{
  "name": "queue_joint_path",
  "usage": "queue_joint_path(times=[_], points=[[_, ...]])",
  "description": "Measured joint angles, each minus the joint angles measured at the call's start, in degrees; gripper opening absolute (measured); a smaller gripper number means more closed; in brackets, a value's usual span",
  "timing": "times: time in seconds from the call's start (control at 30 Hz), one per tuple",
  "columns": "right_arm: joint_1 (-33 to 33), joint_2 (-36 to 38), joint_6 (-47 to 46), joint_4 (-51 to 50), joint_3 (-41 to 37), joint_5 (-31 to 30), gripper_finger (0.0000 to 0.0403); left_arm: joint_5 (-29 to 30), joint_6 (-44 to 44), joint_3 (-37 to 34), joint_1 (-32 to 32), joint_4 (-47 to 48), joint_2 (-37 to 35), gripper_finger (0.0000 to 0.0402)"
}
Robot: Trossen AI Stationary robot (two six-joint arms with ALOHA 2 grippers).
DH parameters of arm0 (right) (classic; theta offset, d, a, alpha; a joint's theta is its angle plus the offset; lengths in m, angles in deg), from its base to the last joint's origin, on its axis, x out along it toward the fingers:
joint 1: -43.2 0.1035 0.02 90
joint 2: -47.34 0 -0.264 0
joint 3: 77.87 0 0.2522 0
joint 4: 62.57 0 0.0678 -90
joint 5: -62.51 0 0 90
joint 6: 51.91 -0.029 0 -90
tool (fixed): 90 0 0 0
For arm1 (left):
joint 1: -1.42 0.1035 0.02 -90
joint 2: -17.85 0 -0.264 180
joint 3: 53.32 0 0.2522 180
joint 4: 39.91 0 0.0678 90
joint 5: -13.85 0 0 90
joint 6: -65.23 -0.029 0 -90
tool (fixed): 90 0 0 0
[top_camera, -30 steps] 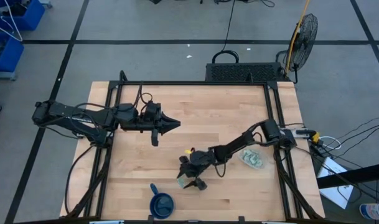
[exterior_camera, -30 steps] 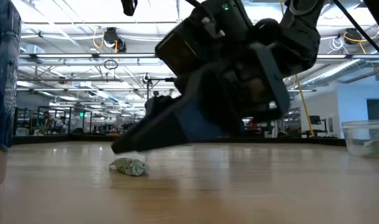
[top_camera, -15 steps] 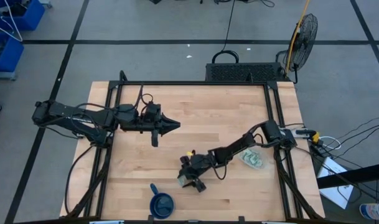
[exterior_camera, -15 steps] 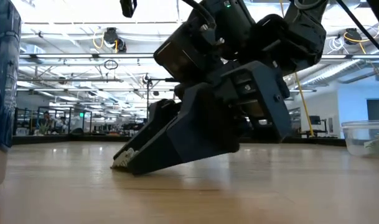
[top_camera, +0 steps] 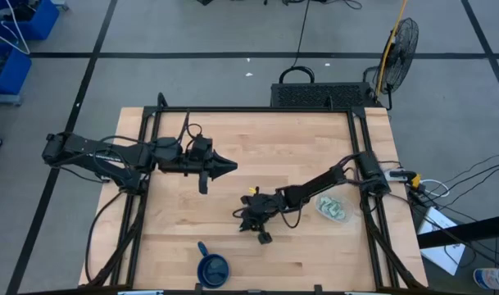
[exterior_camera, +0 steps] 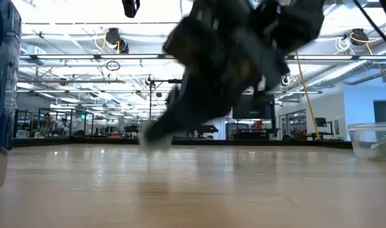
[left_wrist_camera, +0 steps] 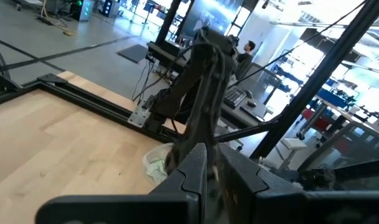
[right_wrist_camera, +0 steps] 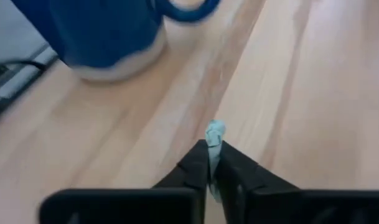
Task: Pick and place Stevia / Truvia into bins
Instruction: Put the green stevia packet into the transparent container, then return to Home Position
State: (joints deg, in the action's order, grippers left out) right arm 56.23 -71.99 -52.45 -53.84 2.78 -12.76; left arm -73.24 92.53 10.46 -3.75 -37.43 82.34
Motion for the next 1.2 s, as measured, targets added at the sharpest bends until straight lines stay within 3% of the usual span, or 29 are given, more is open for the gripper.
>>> queue_joint_path(times=[0.2,0.33,0.6,0.7,0.77,0.9,1.2], points=[[-0.69,11.05,-1.85,-19.22,0.11,-0.13,0.0006,0.12,-0.01,0.01,0.0,-0.14,0.0,0.004],[-0.62,21.16,-3.16,-39.17,0.14,-1.39,0.0003,0.12,0.0,0.01,0.0,-0.11,0.0,0.004],[2.13,38.55,-24.16,-79.15,0.15,-1.65,0.0002,0.08,2.97,0.02,-0.04,-0.06,0.0,0.004],[5.48,42.65,-31.66,-88.06,0.13,-7.64,0.0005,0.1,2.83,0.02,0.0,-0.01,0.0,0.004],[7.82,45.04,-37.5,-92.57,0.13,-13.64,0.0008,0.12,2.88,0.01,0.0,0.06,0.0,0.004],[11.43,47.69,-44.98,-96.19,0.12,-19.08,0.0028,0.12,1.47,0.02,0.0,0.1,0.0,0.004],[14.79,48.13,-47.92,-96.29,-3.79,-19.59,0.0091,0.12,1.71,0.01,-0.04,0.1,0.0,0.004]])
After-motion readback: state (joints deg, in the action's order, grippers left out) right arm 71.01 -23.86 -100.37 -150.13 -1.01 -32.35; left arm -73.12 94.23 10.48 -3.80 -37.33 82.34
